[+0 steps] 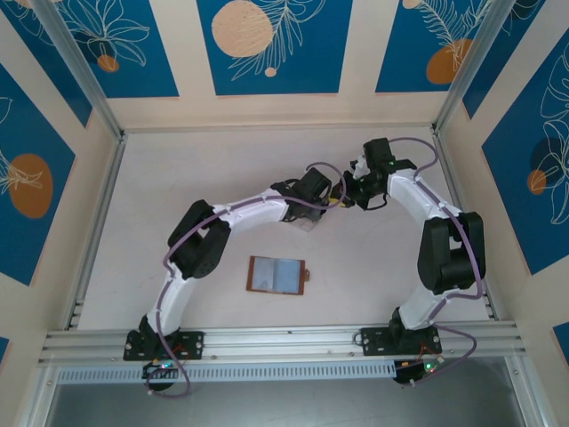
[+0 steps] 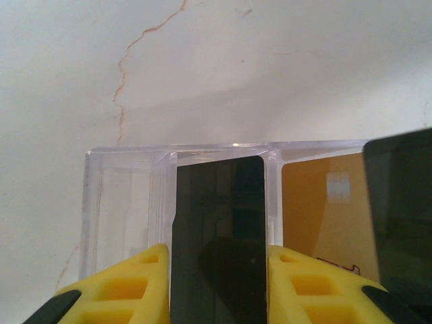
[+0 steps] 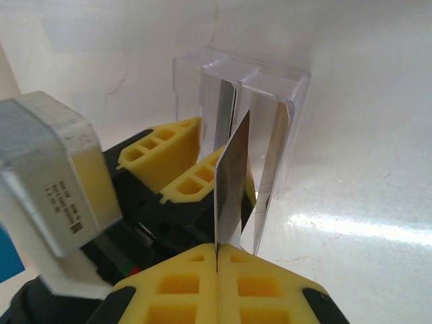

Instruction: Put the credit cards into the card holder

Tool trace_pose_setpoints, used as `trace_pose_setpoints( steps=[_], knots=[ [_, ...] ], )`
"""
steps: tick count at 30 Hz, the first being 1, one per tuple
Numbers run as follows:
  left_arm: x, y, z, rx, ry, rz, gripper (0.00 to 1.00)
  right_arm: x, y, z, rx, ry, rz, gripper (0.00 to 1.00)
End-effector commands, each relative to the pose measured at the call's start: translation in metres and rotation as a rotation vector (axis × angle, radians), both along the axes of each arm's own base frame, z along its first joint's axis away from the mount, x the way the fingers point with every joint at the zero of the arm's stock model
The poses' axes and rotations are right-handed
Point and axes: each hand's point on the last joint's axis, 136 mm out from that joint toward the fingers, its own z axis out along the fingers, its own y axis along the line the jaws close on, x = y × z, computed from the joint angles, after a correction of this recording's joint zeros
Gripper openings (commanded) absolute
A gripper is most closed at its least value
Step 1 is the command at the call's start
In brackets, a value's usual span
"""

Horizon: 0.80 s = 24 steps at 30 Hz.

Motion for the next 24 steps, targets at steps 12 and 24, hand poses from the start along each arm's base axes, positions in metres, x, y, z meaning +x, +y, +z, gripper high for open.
trace_pose_setpoints(
  steps=[12,24],
  knots=[
    [0.007,0.013,-0.007,-0.025,0.14,0.06,0.37,-0.002,-0.006,0.05,0.064,-0.146,0.031,0.0],
    [-0.005,0.016,0.041,-0.188,0.196,0.011,0.53,-0.024,-0.007,0.067,0.075,-0.226,0.043,0.0]
  ],
)
